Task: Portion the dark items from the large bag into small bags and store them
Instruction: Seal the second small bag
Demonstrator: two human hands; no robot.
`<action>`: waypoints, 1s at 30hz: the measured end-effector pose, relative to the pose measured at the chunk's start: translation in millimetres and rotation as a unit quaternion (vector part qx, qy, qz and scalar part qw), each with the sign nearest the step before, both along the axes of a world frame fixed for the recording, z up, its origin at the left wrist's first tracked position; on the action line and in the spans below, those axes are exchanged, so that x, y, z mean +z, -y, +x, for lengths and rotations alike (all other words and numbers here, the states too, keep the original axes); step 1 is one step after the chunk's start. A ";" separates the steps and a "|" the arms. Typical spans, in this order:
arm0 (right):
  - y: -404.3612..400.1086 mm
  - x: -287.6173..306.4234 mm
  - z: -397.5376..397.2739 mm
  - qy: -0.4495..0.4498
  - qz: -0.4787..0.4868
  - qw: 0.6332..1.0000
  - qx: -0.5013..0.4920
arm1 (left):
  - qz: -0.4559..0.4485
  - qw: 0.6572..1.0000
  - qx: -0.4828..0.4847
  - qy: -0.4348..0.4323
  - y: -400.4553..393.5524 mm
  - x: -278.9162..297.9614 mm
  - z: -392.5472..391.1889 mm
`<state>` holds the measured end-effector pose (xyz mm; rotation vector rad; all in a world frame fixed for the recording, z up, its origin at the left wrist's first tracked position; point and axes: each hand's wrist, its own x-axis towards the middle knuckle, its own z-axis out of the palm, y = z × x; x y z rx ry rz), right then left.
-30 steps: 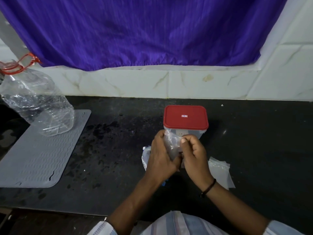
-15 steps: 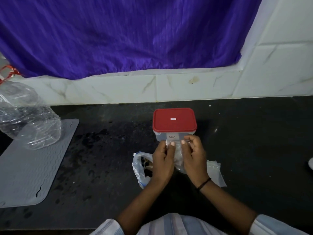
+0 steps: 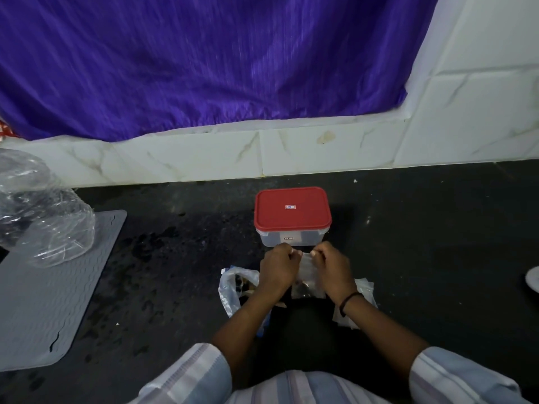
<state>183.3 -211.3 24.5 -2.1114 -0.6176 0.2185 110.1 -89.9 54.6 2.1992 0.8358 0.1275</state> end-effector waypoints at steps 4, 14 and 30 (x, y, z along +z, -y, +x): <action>-3.8 -5.0 11.7 0.029 -0.108 0.993 0.032 | 0.007 0.995 -0.010 -0.096 -11.0 -8.8 16.4; -6.8 -14.7 19.4 0.094 -0.225 0.967 0.079 | 0.024 0.984 -0.030 -0.175 -16.7 -25.1 29.2; 113.8 -0.7 -1.5 0.132 -0.177 0.972 -0.083 | 0.089 0.972 -0.217 -0.009 40.4 7.4 23.5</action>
